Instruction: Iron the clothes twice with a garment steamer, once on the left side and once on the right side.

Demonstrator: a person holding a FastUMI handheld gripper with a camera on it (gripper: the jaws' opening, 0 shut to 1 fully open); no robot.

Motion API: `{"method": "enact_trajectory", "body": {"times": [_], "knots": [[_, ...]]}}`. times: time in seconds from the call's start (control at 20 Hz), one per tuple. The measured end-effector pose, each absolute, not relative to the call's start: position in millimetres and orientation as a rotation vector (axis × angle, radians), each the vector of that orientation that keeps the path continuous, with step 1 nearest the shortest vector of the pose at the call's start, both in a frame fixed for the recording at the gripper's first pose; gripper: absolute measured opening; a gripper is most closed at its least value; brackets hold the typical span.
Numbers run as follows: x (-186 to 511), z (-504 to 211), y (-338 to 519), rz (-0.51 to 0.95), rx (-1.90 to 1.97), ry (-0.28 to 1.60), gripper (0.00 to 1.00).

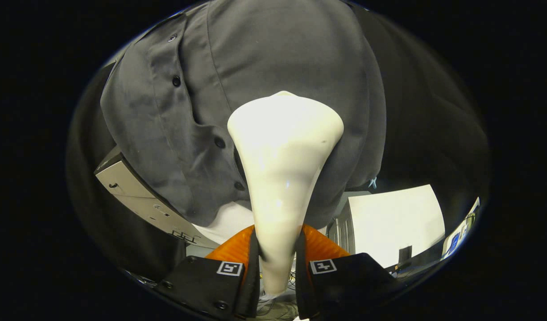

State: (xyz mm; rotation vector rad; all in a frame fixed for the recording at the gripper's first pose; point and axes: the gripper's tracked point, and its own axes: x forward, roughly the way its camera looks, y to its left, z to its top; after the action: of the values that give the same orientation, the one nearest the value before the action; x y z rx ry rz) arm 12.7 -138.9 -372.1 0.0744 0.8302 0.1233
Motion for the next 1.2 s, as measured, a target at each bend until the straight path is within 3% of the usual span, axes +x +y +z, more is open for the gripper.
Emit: {"method": "enact_trajectory", "body": {"times": [0.75, 1.2], "knots": [[-19.6, -468.3, -164.2, 0.07, 0.1, 0.963, 0.41], [-61.5, -430.3, -146.9, -0.048, 0.154, 0.884, 0.41]]}}
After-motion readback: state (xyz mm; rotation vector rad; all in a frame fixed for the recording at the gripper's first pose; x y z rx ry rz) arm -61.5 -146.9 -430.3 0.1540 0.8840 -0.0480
